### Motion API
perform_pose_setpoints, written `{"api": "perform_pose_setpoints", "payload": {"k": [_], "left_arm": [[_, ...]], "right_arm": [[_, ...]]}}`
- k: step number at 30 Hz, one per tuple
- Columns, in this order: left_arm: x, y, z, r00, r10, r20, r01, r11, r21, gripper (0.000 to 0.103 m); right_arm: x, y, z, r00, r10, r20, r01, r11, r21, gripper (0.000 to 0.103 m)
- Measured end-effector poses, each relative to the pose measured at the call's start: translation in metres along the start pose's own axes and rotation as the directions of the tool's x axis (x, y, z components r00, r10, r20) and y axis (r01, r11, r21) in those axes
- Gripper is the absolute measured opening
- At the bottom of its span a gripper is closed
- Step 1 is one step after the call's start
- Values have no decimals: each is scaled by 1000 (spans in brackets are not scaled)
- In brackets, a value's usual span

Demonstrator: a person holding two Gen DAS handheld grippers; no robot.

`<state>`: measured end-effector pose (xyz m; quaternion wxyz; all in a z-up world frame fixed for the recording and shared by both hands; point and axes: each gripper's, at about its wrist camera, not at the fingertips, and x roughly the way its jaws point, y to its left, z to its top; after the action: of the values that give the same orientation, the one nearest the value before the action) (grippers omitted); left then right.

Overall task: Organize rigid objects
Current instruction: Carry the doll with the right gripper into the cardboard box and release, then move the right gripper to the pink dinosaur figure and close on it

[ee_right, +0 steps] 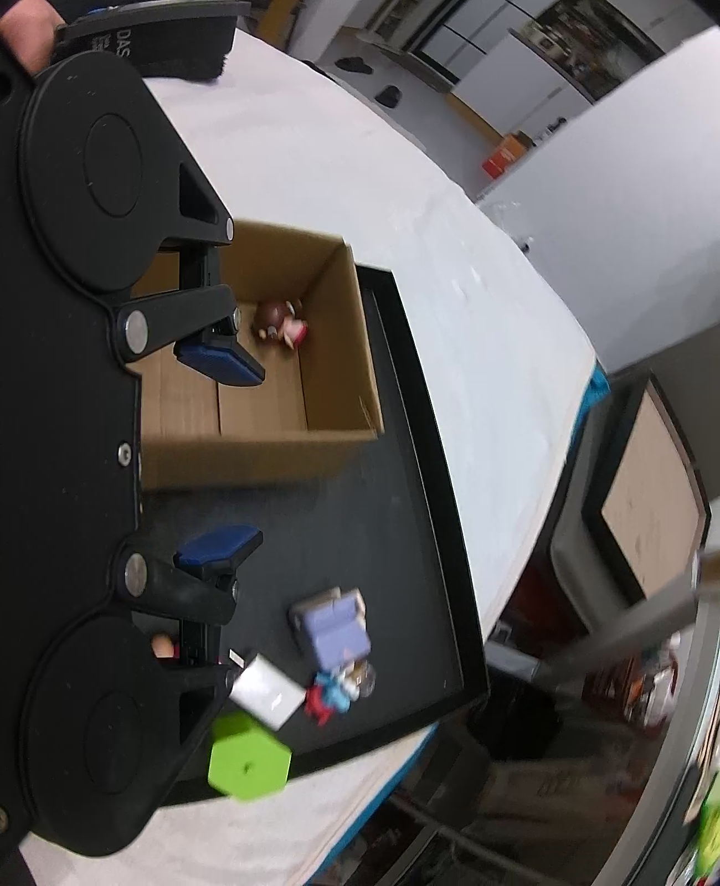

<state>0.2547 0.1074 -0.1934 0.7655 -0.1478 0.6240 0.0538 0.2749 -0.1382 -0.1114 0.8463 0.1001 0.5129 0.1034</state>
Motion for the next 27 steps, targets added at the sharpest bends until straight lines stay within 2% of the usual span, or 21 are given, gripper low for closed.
{"api": "perform_pose_setpoints", "payload": {"k": [5, 15, 18, 20, 23, 27], "left_arm": [[-4, -5, 1, 1000, 16, 4, -16, 1000, 2, 17], [-12, -20, -4, 997, 80, 11, -80, 996, 37, 20], [-19, -25, -6, 994, 107, 26, -109, 993, 50, 32], [-23, -30, -7, 991, 130, 41, -132, 989, 60, 48], [-29, -36, -8, 987, 150, 60, -154, 986, 69, 62], [-32, -44, -8, 982, 177, 71, -182, 980, 81, 70]], "right_arm": [[-2, -28, -4, 1000, -21, -21, 22, 999, 37, 56], [9, -83, -18, 992, -29, -121, 45, 990, 132, 56], [14, -102, -22, 989, -22, -148, 48, 984, 171, 56], [18, -113, -25, 986, -21, -164, 52, 980, 190, 56], [24, -125, -30, 983, -18, -182, 56, 977, 205, 56], [33, -136, -34, 983, -5, -185, 44, 977, 207, 60]]}}
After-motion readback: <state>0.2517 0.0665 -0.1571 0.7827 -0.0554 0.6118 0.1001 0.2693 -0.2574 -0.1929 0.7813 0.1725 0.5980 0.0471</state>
